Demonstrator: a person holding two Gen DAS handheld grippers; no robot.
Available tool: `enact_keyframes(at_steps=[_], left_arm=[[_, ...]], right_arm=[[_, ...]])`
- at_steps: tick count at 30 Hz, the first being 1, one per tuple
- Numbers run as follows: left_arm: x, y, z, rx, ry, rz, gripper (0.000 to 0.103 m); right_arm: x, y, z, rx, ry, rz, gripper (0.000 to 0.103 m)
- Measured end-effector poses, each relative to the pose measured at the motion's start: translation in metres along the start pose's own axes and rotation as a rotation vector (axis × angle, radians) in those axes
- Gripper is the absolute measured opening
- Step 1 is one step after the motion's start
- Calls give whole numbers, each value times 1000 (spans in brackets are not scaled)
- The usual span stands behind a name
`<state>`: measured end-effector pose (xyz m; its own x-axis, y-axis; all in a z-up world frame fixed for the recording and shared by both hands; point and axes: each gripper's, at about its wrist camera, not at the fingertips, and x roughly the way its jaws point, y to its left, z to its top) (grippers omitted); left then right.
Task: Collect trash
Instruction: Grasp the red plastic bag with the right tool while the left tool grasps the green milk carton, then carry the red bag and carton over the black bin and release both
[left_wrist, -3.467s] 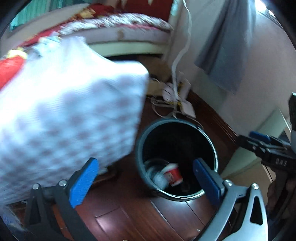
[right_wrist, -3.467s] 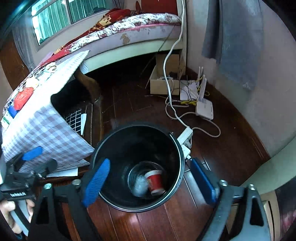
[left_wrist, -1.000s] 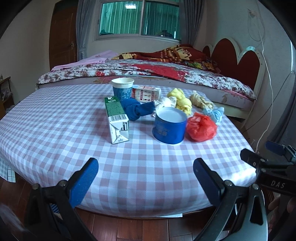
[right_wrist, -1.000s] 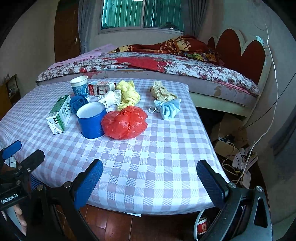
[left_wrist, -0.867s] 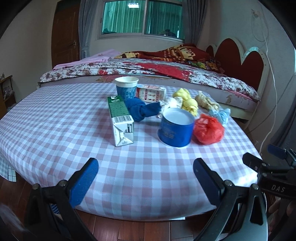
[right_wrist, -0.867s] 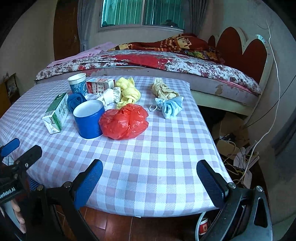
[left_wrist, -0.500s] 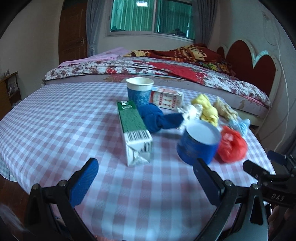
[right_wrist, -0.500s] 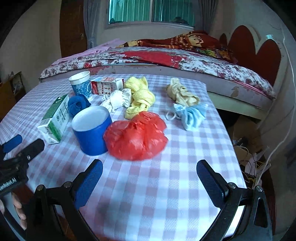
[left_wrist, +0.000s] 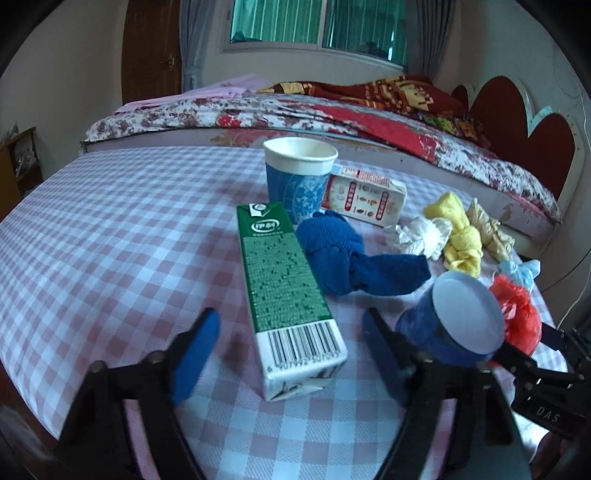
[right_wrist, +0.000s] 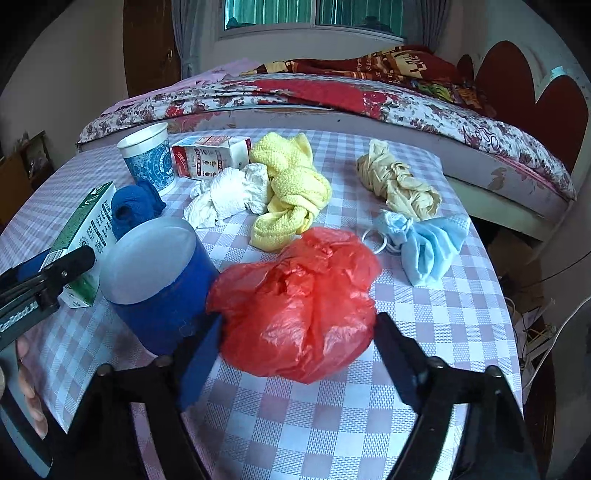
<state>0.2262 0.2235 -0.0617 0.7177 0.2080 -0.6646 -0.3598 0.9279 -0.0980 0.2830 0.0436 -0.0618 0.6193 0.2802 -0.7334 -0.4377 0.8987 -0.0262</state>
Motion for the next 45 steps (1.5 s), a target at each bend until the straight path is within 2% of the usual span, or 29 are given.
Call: enact_keyframes(at_steps=[1,5,6,7,10,16,25,33,45], left_arm=[[1,0,0,5,7,-2,50],[-3,2,-3,24,6,6,43],[-5,3,-3,27,-1,7,42],[-7,4,-3,30,-11,11,41],[-21,8,-5,30,-44,11,40],[-54,15,-9,23,-102,-1,40],[-97,-1,-28,46,-145,-56,40],[-132,-46,-51,117,-171,-161,40],[-154,-119,-80,227,-155,-296,40]], right_arm=[[0,0,0,4,2,4,63],[-1,-2,-5,8,11,14,47],[-2,-1,-6,4,9,16,36],[-4,-1,-7,2,5,18,29],[-10,-2,-8,1,-10,27,21],[-33,-7,-12,6,-50,36,18],[-84,-19,-28,29,-130,31,17],[-136,-43,-61,56,-189,-32,17],[-189,-94,-103,120,-225,-99,18]])
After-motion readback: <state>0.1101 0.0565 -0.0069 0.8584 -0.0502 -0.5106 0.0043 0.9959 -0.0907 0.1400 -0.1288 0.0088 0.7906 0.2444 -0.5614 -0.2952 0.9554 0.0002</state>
